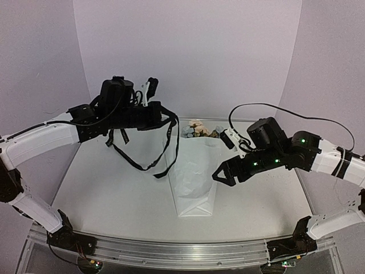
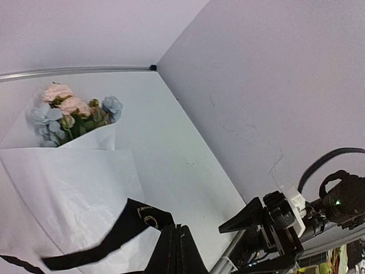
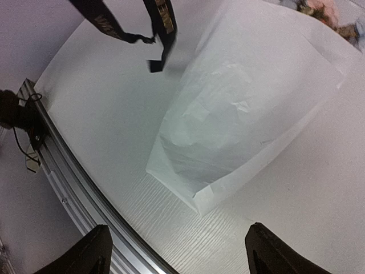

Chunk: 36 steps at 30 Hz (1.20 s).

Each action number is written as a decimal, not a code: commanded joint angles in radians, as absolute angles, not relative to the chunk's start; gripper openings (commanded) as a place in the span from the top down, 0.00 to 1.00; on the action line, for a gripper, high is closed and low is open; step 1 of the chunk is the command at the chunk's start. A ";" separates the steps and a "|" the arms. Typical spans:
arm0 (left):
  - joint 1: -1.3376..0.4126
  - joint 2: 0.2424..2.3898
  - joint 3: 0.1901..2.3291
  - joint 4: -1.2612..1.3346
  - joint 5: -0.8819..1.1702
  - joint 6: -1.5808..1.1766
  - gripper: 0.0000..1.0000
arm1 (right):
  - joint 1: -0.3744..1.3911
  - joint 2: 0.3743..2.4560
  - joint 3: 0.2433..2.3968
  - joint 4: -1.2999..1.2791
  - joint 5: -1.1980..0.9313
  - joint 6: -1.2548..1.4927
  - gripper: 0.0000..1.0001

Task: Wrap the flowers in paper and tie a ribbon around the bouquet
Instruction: Straighten the ribbon at the center of the board.

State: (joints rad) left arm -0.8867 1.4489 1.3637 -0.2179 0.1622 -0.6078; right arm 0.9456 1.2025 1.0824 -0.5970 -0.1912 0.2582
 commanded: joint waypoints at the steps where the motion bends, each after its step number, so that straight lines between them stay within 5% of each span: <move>1: -0.940 1.505 1.430 -0.128 0.291 -0.600 1.00 | 0.998 1.215 1.085 -0.337 -0.110 0.059 0.15; 13: -0.954 1.454 1.377 -0.013 0.470 -0.574 1.00 | 0.977 1.333 1.111 -0.112 -0.031 -0.036 0.16; 26: -0.954 1.422 1.361 -0.008 0.491 -0.572 1.00 | 0.967 1.459 1.166 -0.013 0.040 -0.026 0.30; 29: -0.954 1.412 1.353 -0.011 0.473 -0.571 1.00 | 0.968 1.466 1.155 -0.008 0.075 -0.028 0.44; 35: -0.954 1.420 1.322 -0.017 0.437 -0.572 1.00 | 0.968 1.394 1.076 -0.008 0.203 -0.047 0.98; 36: -0.954 1.426 1.321 -0.030 0.416 -0.571 0.96 | 0.968 1.364 1.060 -0.017 0.237 -0.054 1.00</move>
